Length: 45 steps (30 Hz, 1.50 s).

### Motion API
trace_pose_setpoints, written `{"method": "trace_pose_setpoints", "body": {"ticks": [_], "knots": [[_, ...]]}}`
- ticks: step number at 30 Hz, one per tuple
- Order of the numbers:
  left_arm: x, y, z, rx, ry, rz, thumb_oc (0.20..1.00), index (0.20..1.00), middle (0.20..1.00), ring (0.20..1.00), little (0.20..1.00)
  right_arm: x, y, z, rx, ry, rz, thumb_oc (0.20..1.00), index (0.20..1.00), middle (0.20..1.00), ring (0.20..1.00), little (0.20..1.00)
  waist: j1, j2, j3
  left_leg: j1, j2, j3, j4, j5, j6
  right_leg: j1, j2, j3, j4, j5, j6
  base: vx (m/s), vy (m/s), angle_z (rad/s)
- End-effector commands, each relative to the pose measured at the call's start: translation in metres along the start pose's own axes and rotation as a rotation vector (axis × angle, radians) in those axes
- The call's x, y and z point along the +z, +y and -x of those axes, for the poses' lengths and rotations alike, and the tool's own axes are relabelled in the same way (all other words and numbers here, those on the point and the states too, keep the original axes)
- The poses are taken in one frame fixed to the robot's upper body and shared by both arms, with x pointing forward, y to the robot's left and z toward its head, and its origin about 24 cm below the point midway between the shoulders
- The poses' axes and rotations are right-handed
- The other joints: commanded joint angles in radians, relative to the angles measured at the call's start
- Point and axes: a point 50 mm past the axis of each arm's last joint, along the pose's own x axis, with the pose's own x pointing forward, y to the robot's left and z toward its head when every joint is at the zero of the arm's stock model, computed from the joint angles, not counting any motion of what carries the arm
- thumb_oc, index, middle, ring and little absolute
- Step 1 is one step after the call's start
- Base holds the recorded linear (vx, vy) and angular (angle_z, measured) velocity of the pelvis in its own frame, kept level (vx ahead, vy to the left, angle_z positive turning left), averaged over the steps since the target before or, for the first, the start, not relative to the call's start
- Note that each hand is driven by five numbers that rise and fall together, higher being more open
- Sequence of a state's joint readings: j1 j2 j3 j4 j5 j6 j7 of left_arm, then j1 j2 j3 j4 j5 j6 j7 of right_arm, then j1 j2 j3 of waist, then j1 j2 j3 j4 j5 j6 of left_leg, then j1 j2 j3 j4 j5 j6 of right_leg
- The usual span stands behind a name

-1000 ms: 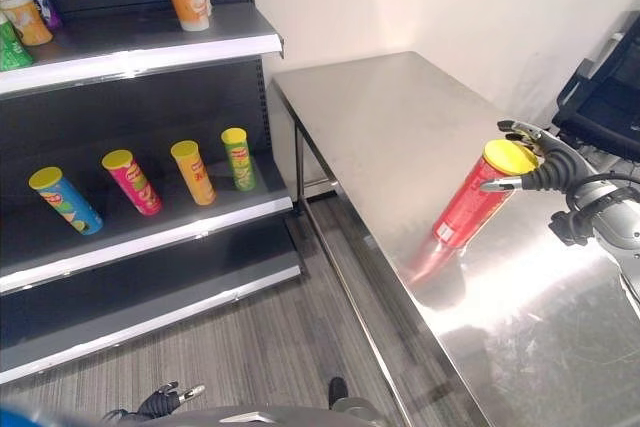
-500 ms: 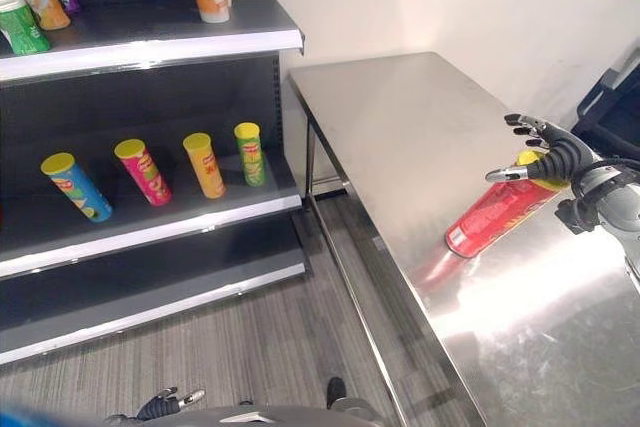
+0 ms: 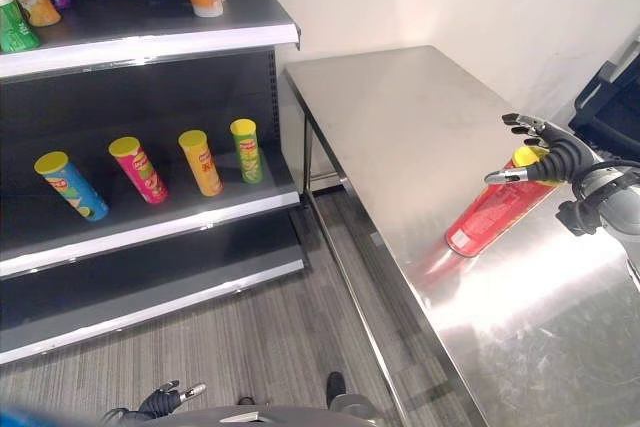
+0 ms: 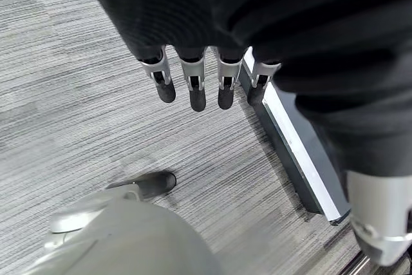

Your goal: Put the goods on the table back onto the shelves and tidy them up.

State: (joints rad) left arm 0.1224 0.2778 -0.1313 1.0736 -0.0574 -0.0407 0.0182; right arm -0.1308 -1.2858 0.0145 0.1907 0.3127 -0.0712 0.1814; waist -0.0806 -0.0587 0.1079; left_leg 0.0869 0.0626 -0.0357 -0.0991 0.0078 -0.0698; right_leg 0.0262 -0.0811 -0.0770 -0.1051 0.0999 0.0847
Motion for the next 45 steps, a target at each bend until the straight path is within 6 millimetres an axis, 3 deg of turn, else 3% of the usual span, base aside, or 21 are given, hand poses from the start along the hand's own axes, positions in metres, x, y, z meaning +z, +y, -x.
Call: {"method": "trace_pose_setpoints", "body": {"ticks": [1,29,45], "knots": [[0.015,0.013,-0.003,0.031,-0.046,-0.052,1.000,1.000,1.000,1.000,1.000,0.012,-0.020,0.003,-0.044,-0.032,0.080,1.000,1.000,1.000,1.000,1.000,0.016,-0.029,0.000,-0.019,0.047,0.085,0.030,-0.045,-0.063,0.052,-0.040,0.019,0.045,-0.179,0.051,0.00,0.000,0.00],[0.022,0.012,-0.003,0.028,-0.078,-0.057,1.000,1.000,1.000,1.000,1.000,-0.005,-0.011,0.020,-0.017,0.030,0.107,1.000,1.000,1.000,1.000,1.000,-0.001,-0.031,0.009,-0.020,0.045,0.113,0.032,-0.056,-0.053,0.030,-0.046,0.044,0.047,-0.170,0.061,0.00,0.003,-0.01],[0.016,0.023,-0.003,0.065,-0.036,-0.043,1.000,1.000,1.000,1.000,1.000,0.000,-0.004,0.010,-0.089,-0.029,-0.009,1.000,1.000,1.000,1.000,1.000,0.004,-0.033,0.007,-0.013,0.043,0.118,0.030,-0.060,-0.050,0.031,-0.048,0.048,0.046,-0.168,0.061,0.00,0.000,0.00]]}}
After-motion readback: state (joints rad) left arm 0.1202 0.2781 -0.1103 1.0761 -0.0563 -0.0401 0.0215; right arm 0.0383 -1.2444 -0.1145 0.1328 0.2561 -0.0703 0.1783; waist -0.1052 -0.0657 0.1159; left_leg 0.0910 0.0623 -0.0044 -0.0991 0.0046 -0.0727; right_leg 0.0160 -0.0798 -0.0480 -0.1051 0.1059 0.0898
